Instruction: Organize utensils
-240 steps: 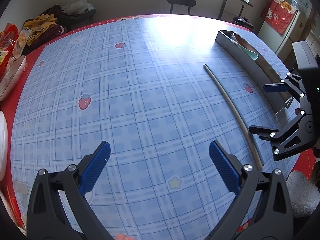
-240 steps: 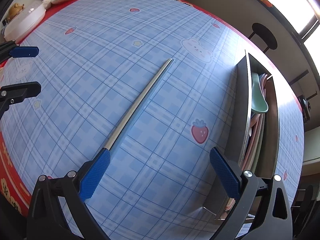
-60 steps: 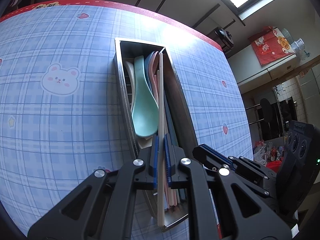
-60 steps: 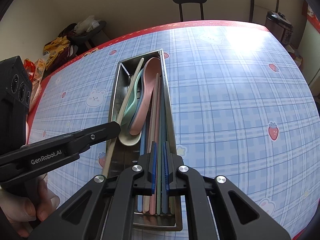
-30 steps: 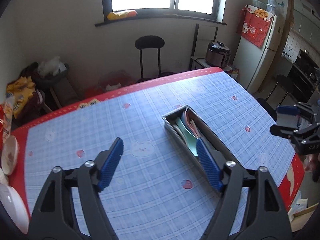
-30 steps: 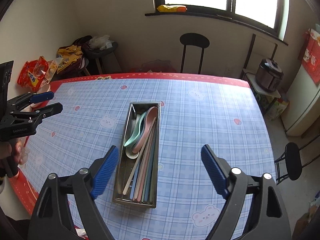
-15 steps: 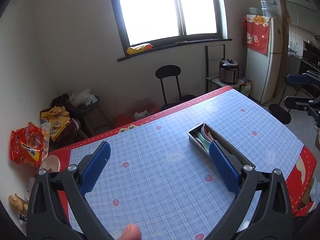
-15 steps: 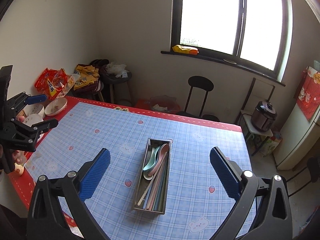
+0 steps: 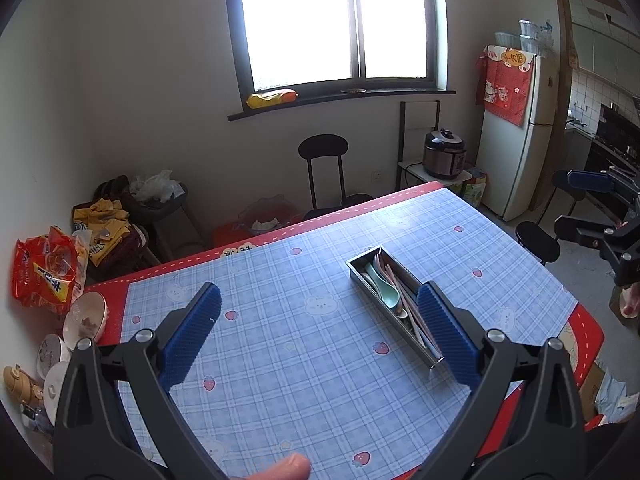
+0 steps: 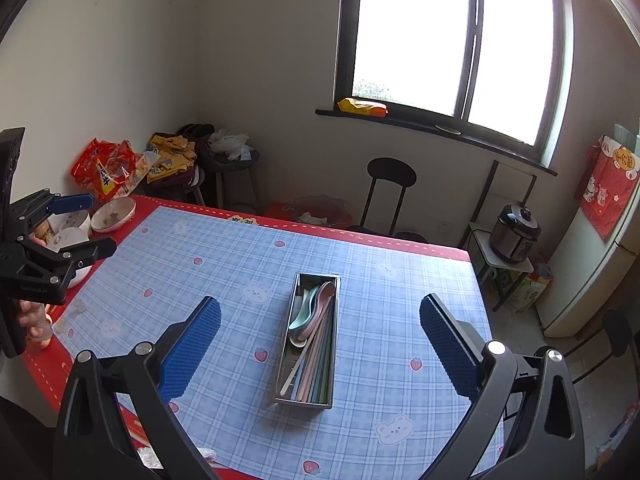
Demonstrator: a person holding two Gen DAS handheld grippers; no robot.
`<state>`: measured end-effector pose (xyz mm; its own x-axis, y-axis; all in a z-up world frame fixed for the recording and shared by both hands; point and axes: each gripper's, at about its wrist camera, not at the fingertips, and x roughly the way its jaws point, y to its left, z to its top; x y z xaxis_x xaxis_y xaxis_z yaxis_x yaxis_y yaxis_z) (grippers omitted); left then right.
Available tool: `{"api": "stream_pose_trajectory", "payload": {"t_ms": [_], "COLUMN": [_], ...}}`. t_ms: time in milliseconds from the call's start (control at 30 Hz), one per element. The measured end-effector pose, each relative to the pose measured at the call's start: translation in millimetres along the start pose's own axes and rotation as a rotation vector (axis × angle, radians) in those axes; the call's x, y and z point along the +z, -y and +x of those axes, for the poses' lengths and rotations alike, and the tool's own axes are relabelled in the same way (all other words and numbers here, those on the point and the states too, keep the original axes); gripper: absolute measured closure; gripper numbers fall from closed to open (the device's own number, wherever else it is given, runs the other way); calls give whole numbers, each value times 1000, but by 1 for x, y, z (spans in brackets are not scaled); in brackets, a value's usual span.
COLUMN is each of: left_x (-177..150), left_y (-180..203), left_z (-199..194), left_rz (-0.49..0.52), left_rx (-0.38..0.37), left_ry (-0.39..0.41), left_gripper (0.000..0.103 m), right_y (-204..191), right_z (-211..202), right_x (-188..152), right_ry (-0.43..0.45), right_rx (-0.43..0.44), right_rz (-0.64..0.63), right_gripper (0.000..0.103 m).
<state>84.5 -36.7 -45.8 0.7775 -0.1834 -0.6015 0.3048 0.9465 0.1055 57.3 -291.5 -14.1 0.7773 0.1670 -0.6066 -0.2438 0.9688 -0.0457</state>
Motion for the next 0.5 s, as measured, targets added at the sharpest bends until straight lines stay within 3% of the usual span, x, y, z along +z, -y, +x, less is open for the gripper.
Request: {"api": "stream_pose_trajectory", "payload": {"t_ms": [500], "left_x": [0], "left_y": [12], "left_z": [-8], "left_rz": [-18], "left_rx": [-22], "left_ry": [25], "left_gripper": [6], "right_y": [-4], "right_z": [-7], "right_x": [-1], "right_ry": [5], "right_rx": [-19], "right_rz": [19], "right_gripper": [6]}}
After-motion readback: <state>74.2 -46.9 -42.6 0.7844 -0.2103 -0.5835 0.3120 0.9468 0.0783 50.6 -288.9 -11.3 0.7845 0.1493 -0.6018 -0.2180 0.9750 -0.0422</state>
